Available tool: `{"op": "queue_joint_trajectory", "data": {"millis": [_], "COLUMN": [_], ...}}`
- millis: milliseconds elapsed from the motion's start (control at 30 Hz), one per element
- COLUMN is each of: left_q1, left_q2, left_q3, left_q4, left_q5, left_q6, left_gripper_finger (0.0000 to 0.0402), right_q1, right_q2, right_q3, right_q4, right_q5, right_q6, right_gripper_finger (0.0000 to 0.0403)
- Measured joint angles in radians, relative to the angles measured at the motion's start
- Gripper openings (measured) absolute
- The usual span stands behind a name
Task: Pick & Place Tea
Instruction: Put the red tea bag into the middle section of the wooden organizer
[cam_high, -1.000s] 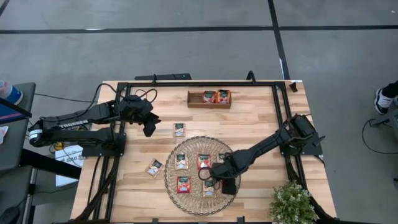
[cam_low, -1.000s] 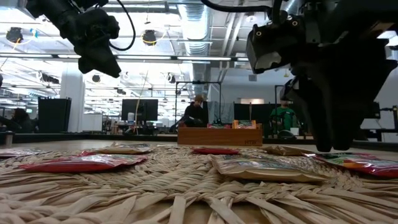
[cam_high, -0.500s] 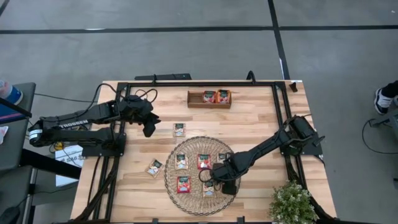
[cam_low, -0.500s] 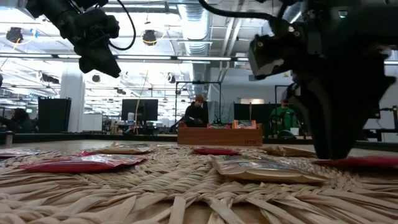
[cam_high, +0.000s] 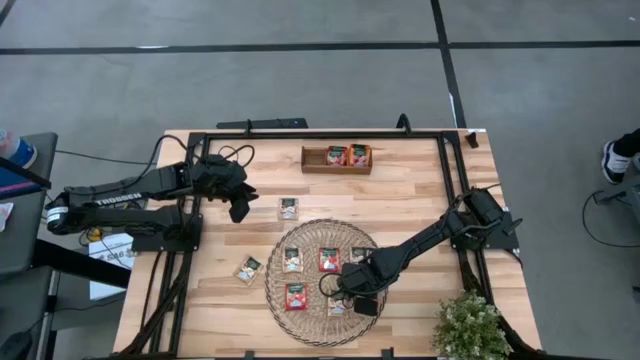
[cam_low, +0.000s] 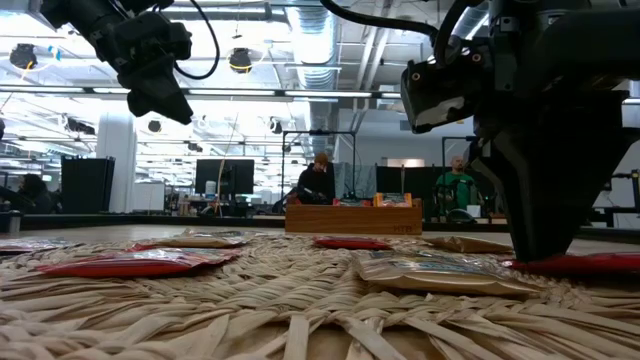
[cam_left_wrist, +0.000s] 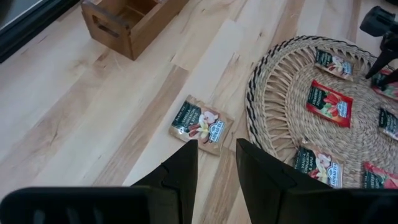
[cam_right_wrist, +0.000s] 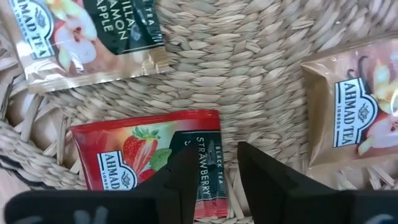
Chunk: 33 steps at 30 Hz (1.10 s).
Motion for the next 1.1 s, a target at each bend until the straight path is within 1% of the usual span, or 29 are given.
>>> {"op": "queue_joint_trajectory", "data": {"millis": [100, 567, 833, 1033, 1100], "left_q1": [-0.004, -0.042, -0.061, -0.062, -0.062], "left_q2": [0.0, 0.0, 0.0, 0.0, 0.0], "left_q3": [0.0, 0.0, 0.0, 0.0, 0.0], "left_q4": [-0.001, -0.001, 0.0, 0.001, 0.001], "left_q5": [0.0, -0.003, -0.01, -0.013, -0.014], "left_q6": [0.0, 0.011, 0.011, 0.011, 0.011], "left_gripper_finger": [0.0101, 0.0101, 0.0101, 0.0101, 0.0101], "right_q1": [0.0, 0.001, 0.001, 0.0, 0.0], "right_q2": [0.001, 0.003, 0.005, 0.011, 0.01], "right_q3": [0.0, -0.002, 0.011, 0.101, 0.145], "right_q4": [0.0, 0.009, -0.007, -0.099, -0.161], "right_q5": [0.01, 0.01, 0.011, 0.02, 0.02], "right_q6": [0.023, 0.024, 0.032, 0.017, 0.009], "right_gripper_finger": [0.0084, 0.0004, 0.0001, 0.0, 0.0]}}
